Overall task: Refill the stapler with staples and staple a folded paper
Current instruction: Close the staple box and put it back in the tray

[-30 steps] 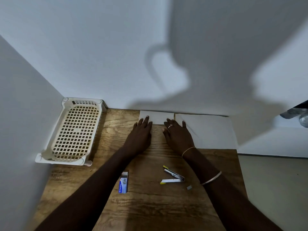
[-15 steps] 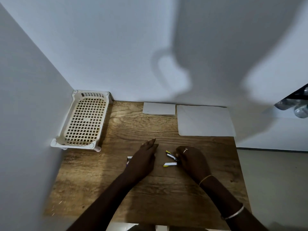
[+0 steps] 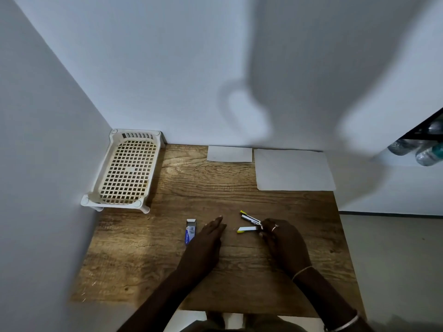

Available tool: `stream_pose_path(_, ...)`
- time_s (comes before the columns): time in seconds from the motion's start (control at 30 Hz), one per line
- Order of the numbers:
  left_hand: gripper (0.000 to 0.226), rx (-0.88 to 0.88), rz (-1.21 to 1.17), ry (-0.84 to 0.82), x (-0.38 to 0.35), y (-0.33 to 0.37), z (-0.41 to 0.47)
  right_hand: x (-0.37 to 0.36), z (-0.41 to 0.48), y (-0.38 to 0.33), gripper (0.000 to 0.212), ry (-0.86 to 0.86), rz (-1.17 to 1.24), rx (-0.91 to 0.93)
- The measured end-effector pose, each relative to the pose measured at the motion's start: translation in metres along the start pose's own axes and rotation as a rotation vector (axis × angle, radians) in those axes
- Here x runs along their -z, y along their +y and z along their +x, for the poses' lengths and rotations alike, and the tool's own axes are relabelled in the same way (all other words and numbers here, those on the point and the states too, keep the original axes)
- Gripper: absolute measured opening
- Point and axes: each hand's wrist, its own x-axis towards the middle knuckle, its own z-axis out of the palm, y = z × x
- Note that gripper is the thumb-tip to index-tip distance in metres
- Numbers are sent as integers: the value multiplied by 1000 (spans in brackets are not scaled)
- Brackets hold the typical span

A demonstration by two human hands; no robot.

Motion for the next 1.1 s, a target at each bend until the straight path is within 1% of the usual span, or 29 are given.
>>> stream_pose_path(0.1,52,-4,-23,45,1,1,-11,0,-6,-1,31,-8,-4,-42)
stream_pose_path(0.2,43,-6,-20,117,2,0,-22,-2,-15,1,34,11,-4,-75)
stream_pose_path(0.27,36,-15,-5,194,2,-5,-28,-3,-23,2,39,-6,-20,-97)
stream_pose_path(0.37,33,37,-28,313,4,-17,-33,-3,-35,2,47,-23,-76,-94)
stream_pose_path(0.43,40,115,-33,340,6,-26,-32,-4,-40,3,51,-11,-100,-41)
stream_pose_path(0.5,52,205,-8,323,9,-35,-30,-5,-42,4,52,5,-91,-4)
stream_pose_path(0.57,63,254,3,274,13,-43,-26,-6,-43,6,52,0,-101,10)
stream_pose_path(0.7,76,261,55,200,17,-56,-22,-6,-44,7,52,-35,-110,20)
stream_pose_path(0.8,84,264,90,197,17,-60,-20,-8,-40,11,43,-52,-90,29)
stream_pose_path(0.87,85,259,107,192,16,-63,-20,-8,-36,14,36,-88,-88,42)
stream_pose_path(0.93,85,252,109,195,17,-64,-19,-11,-30,18,27,-99,-27,33)
stream_pose_path(1.0,83,252,98,202,18,-64,-18,-11,-23,19,18,-97,88,-66)
stream_pose_path(1.03,83,251,94,204,19,-63,-18,-12,-21,20,17,-106,111,-87)
stream_pose_path(1.1,81,247,93,209,19,-63,-17,-14,-19,23,19,-127,84,-62)
